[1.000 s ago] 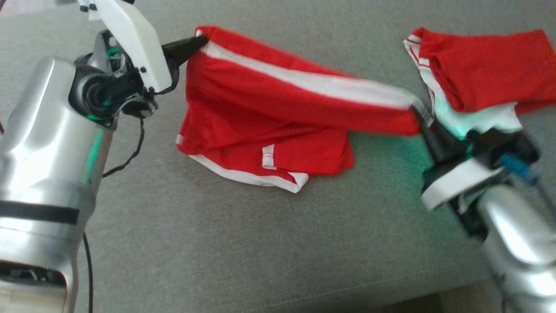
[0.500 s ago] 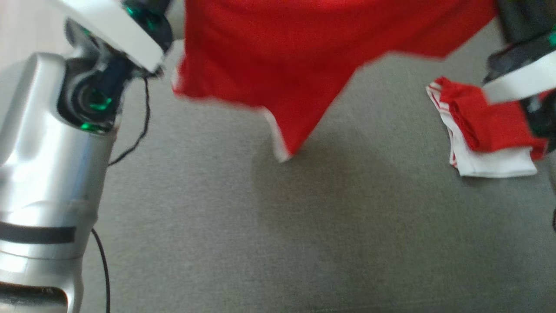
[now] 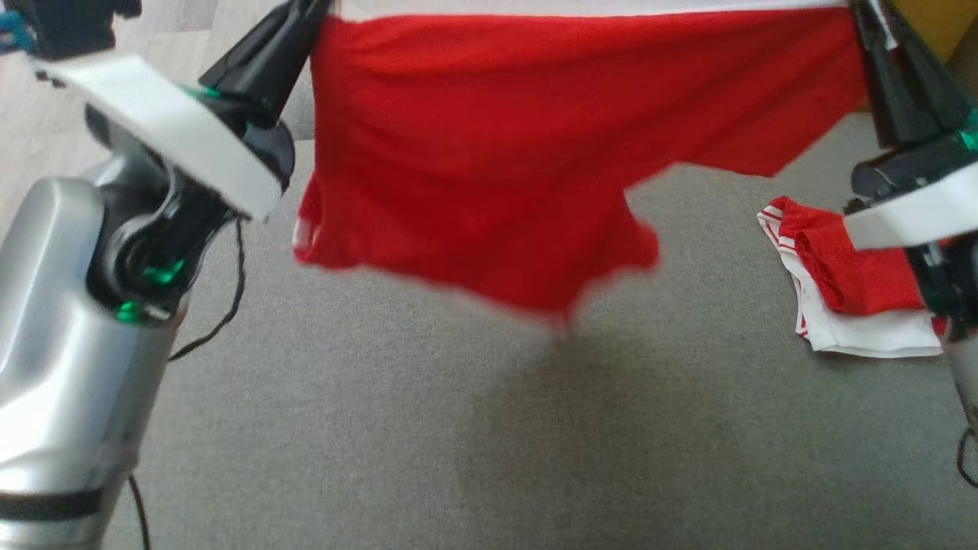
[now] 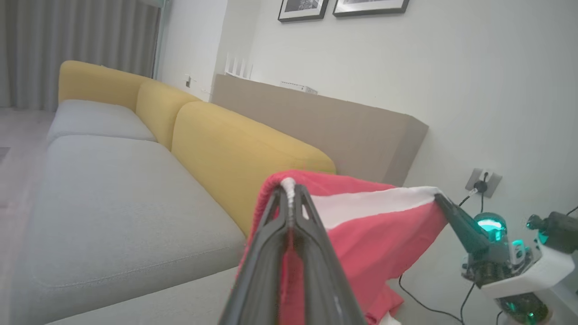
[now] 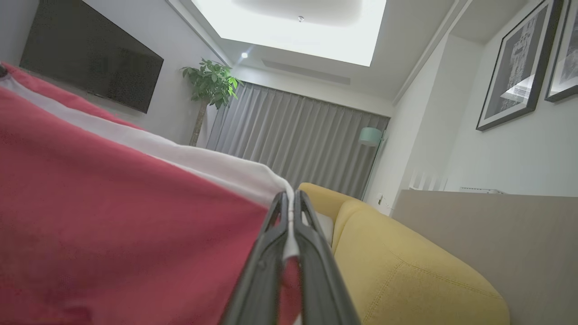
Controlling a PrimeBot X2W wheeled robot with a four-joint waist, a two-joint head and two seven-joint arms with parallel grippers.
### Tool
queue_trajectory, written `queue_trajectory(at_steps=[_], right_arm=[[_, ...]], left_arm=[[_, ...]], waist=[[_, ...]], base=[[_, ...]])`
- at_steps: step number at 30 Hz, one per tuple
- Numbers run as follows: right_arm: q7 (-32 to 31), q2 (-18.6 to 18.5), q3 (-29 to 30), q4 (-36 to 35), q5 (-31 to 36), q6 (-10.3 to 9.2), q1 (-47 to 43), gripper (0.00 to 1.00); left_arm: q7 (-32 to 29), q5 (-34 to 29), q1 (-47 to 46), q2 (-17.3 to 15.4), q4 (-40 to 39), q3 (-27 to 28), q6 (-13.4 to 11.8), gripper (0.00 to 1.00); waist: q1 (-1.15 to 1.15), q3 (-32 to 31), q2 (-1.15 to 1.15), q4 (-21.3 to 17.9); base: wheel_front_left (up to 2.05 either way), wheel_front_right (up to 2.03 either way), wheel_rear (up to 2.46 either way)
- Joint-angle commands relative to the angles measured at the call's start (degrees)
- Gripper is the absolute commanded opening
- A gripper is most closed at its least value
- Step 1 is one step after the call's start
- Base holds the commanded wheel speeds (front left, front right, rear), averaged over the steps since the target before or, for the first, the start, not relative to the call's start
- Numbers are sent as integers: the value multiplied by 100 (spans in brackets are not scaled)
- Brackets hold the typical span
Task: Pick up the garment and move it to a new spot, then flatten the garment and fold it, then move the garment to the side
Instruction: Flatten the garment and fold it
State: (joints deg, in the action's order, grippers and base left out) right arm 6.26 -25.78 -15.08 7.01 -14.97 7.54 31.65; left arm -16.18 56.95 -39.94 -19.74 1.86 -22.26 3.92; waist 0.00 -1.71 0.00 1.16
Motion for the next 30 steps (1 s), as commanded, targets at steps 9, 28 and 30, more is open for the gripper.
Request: queue_trajectory(at_steps=[9,28,30], right_arm=[[-767,-310,609,-1151,26,-5,-104,0],[287,18,-1245,2146,-484,-5,4466,0],[411,84,-1446,2465,-542,-5,4446,0]], left_arm=[[-253,-207,-340,-473,-825,284,-377,0],[2085,-1624,-3733,230,3083,295,72,0],[2218,-1657,-3675,285,3424,153,180,0]], waist=[[0,621,0,102],[0,3117,0,3],[0,3184,0,54]], base=[[0,0,0],[0,0,0],[0,0,0]])
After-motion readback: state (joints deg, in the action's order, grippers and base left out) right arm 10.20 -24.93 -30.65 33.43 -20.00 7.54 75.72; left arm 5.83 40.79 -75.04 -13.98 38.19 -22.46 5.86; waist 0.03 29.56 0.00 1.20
